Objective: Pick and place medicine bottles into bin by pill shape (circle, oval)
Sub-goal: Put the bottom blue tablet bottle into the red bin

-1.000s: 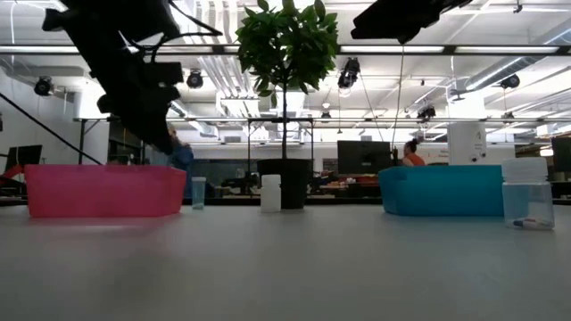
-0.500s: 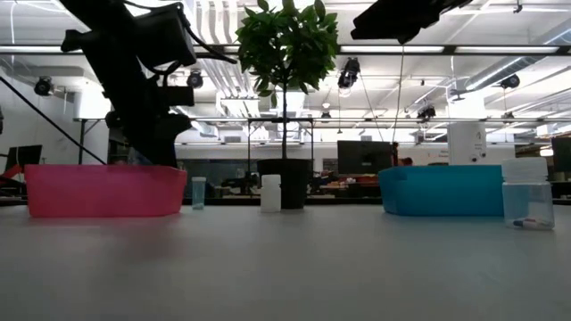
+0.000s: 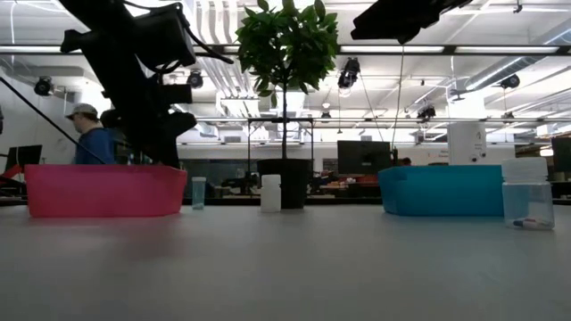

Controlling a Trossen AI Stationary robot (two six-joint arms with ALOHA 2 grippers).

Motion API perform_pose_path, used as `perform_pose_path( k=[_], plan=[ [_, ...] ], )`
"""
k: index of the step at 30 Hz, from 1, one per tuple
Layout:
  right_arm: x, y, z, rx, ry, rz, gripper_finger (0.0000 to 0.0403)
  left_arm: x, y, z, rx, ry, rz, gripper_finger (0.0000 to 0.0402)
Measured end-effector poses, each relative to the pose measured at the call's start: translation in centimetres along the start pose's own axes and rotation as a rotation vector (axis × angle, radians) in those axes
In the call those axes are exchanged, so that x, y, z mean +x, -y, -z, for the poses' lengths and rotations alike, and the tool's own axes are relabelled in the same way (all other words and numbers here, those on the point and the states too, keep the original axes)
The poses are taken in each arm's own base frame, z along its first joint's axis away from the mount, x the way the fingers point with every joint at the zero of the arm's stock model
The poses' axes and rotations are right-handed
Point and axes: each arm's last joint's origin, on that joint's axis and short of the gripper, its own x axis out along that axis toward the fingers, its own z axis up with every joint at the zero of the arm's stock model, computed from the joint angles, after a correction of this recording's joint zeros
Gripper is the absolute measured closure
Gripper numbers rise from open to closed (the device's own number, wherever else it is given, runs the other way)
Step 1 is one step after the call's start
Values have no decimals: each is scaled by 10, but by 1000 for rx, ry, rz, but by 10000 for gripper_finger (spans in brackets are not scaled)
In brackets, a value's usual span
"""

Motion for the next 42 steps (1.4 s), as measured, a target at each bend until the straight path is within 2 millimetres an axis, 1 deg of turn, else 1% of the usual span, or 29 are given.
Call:
perform_pose_path(
  k=[6,16,23,42],
  plan=[
    [0,0,0,0,0,0,193,1,-1,0,-28,27,-28,295],
    [0,0,0,0,0,0,193,1,0,0,-49,38,-19,294],
    [0,0,0,0,-1,0,193,6,0,5,-61,47,-11,294],
    [0,0,0,-1,-2,-1,193,7,0,6,-53,47,-8,294]
  ],
)
